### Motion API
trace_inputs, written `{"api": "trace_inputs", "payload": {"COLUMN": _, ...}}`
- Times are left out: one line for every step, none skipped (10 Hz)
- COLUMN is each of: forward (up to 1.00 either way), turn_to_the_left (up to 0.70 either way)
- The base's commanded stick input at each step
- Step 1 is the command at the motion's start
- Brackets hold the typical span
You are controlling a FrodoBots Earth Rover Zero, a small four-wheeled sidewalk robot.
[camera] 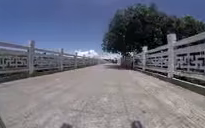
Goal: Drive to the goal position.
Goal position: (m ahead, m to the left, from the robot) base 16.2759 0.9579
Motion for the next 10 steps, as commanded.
{"api": "trace_inputs", "payload": {"forward": 0.7, "turn_to_the_left": 0.0}}
{"api": "trace_inputs", "payload": {"forward": 0.7, "turn_to_the_left": 0.0}}
{"api": "trace_inputs", "payload": {"forward": 0.7, "turn_to_the_left": 0.0}}
{"api": "trace_inputs", "payload": {"forward": 0.7, "turn_to_the_left": 0.0}}
{"api": "trace_inputs", "payload": {"forward": 0.7, "turn_to_the_left": 0.0}}
{"api": "trace_inputs", "payload": {"forward": 0.7, "turn_to_the_left": 0.0}}
{"api": "trace_inputs", "payload": {"forward": 0.7, "turn_to_the_left": 0.0}}
{"api": "trace_inputs", "payload": {"forward": 0.7, "turn_to_the_left": 0.0}}
{"api": "trace_inputs", "payload": {"forward": 0.7, "turn_to_the_left": 0.0}}
{"api": "trace_inputs", "payload": {"forward": 0.7, "turn_to_the_left": 0.0}}
